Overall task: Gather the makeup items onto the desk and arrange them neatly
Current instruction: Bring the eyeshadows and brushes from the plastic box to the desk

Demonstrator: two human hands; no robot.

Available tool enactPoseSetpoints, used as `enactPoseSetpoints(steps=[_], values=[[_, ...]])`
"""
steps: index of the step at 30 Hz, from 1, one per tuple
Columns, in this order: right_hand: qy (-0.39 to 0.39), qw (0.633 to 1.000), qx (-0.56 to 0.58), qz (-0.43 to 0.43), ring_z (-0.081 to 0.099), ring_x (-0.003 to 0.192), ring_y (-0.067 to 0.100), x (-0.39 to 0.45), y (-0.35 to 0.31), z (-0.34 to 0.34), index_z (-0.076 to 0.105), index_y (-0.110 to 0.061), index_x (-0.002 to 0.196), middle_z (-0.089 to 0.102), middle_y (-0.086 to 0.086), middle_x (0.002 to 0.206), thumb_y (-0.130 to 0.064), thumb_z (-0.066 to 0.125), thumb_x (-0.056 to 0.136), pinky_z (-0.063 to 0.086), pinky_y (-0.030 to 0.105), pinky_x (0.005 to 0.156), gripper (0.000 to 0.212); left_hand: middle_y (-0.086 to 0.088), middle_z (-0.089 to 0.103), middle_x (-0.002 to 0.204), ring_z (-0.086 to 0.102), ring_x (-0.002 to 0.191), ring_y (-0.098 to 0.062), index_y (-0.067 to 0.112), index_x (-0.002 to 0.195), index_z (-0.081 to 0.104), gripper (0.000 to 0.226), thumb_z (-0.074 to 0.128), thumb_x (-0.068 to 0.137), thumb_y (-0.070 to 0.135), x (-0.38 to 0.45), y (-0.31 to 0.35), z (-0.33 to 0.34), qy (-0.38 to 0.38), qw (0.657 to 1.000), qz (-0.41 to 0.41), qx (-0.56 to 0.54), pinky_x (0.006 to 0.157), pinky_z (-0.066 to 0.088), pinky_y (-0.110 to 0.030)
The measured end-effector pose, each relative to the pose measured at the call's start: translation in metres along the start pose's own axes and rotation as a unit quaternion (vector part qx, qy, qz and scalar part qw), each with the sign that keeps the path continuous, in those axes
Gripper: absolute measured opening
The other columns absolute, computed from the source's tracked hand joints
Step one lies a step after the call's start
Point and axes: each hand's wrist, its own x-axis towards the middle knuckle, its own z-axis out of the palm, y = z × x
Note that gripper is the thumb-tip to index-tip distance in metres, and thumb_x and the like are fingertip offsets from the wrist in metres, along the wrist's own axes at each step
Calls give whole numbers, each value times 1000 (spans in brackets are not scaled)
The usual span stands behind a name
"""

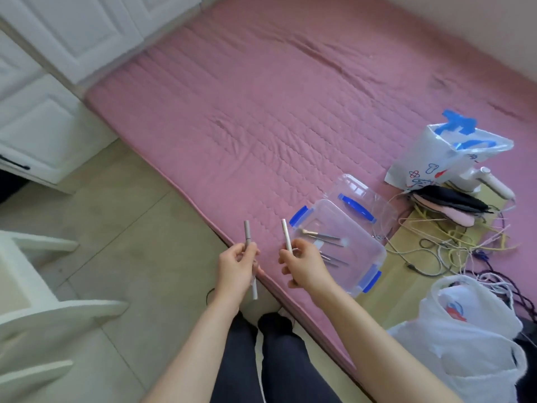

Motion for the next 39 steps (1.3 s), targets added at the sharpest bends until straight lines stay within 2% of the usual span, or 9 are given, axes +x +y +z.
enactPoseSetpoints(steps=[6, 12, 16, 22, 24, 28, 32, 35, 39], values=[[-39, 996, -73, -35, 50, 57, 13, -4, -28, 60, 60, -17, 99, 59, 2, 75, -20, 53, 91, 41, 25, 47, 10, -9, 51, 60, 49, 47, -19, 2, 82, 60, 27, 49, 98, 21, -9, -6, -69, 41, 996, -44, -65, 43, 44, -23], [-108, 992, -17, 56, 34, 48, 15, -11, -65, 135, 51, -9, 85, 39, 4, 63, -14, 49, 89, 29, 22, 42, 7, -7, 54, 63, 49, 49, -17, 5, 85, 63, 26, 50, 97, 24, -4, -13, -151, 99, 979, -101, -147, 43, 43, -22], [-149, 977, 67, 137, 40, 53, 14, -22, -100, 191, 56, -14, 89, 44, 1, 64, -10, 35, 86, 34, 22, 46, 21, -7, 56, 65, 51, 50, -17, 5, 88, 65, 26, 51, 96, 25, 2, -15, -213, 123, 971, -116, -170, 49, 45, -26], [-187, 978, 21, 93, 63, 64, 19, -32, -144, 276, 61, -10, 94, 66, 5, 78, -10, 46, 93, 43, 26, 50, 15, -8, 56, 63, 51, 48, -19, 4, 89, 65, 26, 51, 95, 24, 19, -13, -298, 158, 959, -119, -201, 46, 44, -24], [-195, 978, 5, 77, 60, 64, 18, -34, -155, 302, 63, -9, 95, 68, 5, 79, -13, 52, 93, 44, 27, 51, 12, -7, 57, 62, 51, 48, -19, 5, 89, 64, 25, 50, 95, 25, 24, -11, -321, 163, 956, -119, -212, 47, 42, -25], [-214, 975, 3, 65, 45, 57, 15, -35, -174, 346, 60, -10, 89, 51, 2, 69, -11, 53, 92, 39, 25, 48, 8, -7, 56, 62, 50, 46, -18, 6, 86, 63, 23, 50, 96, 23, 34, -5, -360, 177, 949, -117, -234, 41, 38, -19], [-230, 963, 57, 129, 44, 56, 16, -29, -195, 379, 56, -13, 91, 48, 2, 65, -12, 51, 89, 38, 27, 50, 6, -9, 55, 65, 50, 49, -19, 7, 86, 62, 22, 49, 96, 22, 46, 5, -390, 189, 942, -111, -256, 38, 37, -16], [-258, 932, 156, 202, 45, 57, 18, -22, -212, 397, 54, -12, 93, 50, 3, 64, -7, 43, 83, 38, 29, 57, 16, -10, 56, 67, 51, 50, -19, 5, 89, 62, 23, 48, 96, 22, 58, 13, -407, 196, 935, -108, -274, 38, 38, -17], [-302, 910, 204, 197, 49, 69, 21, -3, -235, 420, 53, -7, 105, 51, 8, 75, 10, 34, 77, 46, 36, 68, 38, -9, 57, 68, 52, 50, -19, 5, 90, 62, 24, 48, 97, 24, 81, 32, -427, 201, 933, -103, -279, 40, 40, -17]])
